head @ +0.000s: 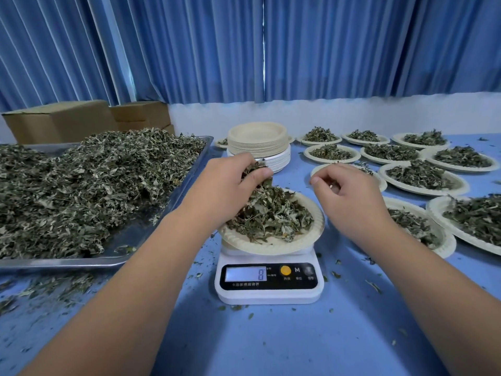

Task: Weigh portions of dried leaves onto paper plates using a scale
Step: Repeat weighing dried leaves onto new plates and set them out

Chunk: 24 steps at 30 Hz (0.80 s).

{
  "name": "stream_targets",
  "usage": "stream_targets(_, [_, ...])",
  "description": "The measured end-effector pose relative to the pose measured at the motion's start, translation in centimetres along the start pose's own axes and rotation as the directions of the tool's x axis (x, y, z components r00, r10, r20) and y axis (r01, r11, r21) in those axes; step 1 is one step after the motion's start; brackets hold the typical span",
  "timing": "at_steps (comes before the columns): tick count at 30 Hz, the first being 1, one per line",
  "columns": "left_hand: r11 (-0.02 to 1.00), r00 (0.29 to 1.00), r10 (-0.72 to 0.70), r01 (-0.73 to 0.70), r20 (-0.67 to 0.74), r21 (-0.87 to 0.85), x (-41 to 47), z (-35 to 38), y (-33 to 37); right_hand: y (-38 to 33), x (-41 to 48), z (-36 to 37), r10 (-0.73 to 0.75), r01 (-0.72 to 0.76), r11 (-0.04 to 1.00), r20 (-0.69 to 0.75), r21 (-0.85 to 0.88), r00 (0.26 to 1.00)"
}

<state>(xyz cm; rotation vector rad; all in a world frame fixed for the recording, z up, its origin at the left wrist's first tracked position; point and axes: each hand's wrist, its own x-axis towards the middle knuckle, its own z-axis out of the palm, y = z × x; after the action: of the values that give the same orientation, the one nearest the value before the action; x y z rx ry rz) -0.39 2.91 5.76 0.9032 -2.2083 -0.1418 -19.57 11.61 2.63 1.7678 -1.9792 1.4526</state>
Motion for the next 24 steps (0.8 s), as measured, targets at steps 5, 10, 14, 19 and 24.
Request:
stream_targets(5, [0.998,0.997,-0.061,0.06,-0.04,-0.026,-0.3,0.4,0.2,0.2,0.0,0.0,-0.002,0.002,1.0,-0.001,0.001,1.0])
stream_targets(10, [0.97,0.986,-0.162,0.153,-0.033,-0.192,-1.1,0.4,0.3,0.2,0.0,0.1,-0.007,0.007,1.0,-0.002,0.005,1.0])
stream_targets(14, [0.966,0.992,-0.127,0.127,0.014,-0.225,-1.9,0.2,0.5,0.1,-0.1,0.0,-0.002,0.002,1.0,-0.002,0.012,1.0])
stream_targets(19, [0.942,0.987,-0.15,0.123,-0.065,-0.312,-2.6,-0.1,0.7,0.0,-0.2,-0.1,-0.006,0.006,1.0,0.005,0.0,1.0])
stream_targets(24, [0.831,0.954,-0.286,0.201,-0.088,-0.518,-2.7,-0.3,1.3,-0.1,-0.2,-0.2,0.004,-0.004,1.0,-0.006,-0.006,1.0])
